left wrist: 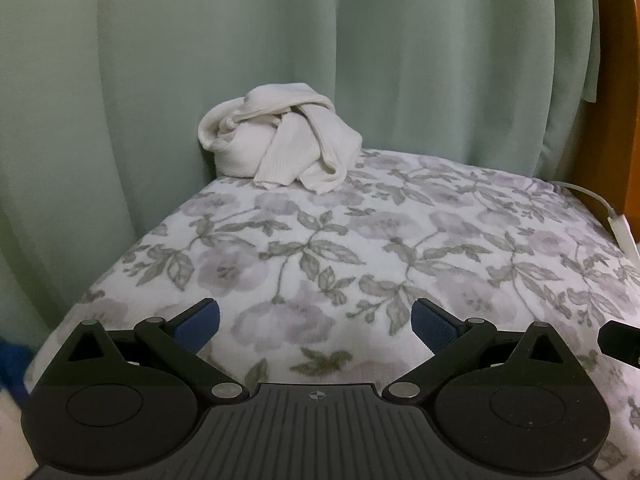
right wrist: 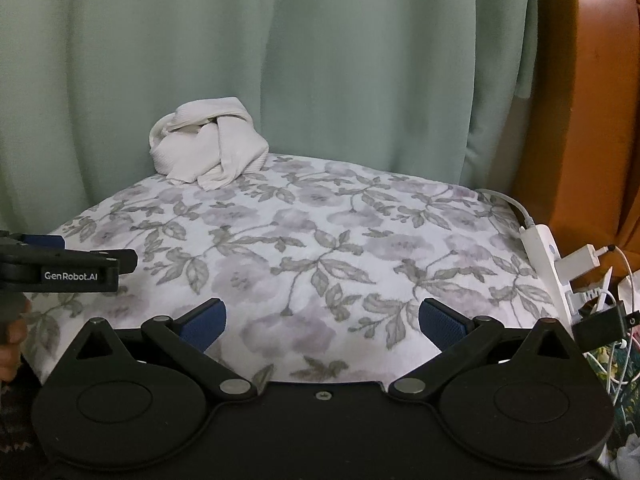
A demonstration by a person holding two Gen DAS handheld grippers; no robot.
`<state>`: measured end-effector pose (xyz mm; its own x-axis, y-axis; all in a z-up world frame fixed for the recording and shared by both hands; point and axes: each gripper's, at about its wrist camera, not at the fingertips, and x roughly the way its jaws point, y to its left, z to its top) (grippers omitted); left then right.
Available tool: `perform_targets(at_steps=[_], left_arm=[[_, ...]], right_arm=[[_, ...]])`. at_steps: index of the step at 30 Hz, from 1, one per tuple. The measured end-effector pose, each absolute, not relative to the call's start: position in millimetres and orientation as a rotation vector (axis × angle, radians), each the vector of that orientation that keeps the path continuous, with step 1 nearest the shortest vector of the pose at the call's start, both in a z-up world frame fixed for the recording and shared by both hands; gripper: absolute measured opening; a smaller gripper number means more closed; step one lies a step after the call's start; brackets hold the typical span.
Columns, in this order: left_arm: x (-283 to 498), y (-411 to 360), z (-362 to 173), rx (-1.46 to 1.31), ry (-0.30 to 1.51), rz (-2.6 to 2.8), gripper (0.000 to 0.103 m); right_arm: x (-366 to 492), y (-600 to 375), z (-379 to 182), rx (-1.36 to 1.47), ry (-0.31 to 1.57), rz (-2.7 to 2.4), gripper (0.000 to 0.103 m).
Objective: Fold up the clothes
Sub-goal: 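Move both open grippers toward the bundled white knit garment, then close the left gripper on the white garment's knotted fold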
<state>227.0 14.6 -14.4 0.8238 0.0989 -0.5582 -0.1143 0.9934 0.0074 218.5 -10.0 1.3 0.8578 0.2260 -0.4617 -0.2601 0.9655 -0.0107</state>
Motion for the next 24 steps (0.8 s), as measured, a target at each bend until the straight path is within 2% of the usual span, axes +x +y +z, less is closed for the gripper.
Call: perform_targets(at_steps=[24], left_arm=[[317.1,24.4,-16.8,0.018,0.572,0.171,0.103]], right_arm=[[279.7,3.1,-4.8,-0.103,0.493,0.255,0.102]])
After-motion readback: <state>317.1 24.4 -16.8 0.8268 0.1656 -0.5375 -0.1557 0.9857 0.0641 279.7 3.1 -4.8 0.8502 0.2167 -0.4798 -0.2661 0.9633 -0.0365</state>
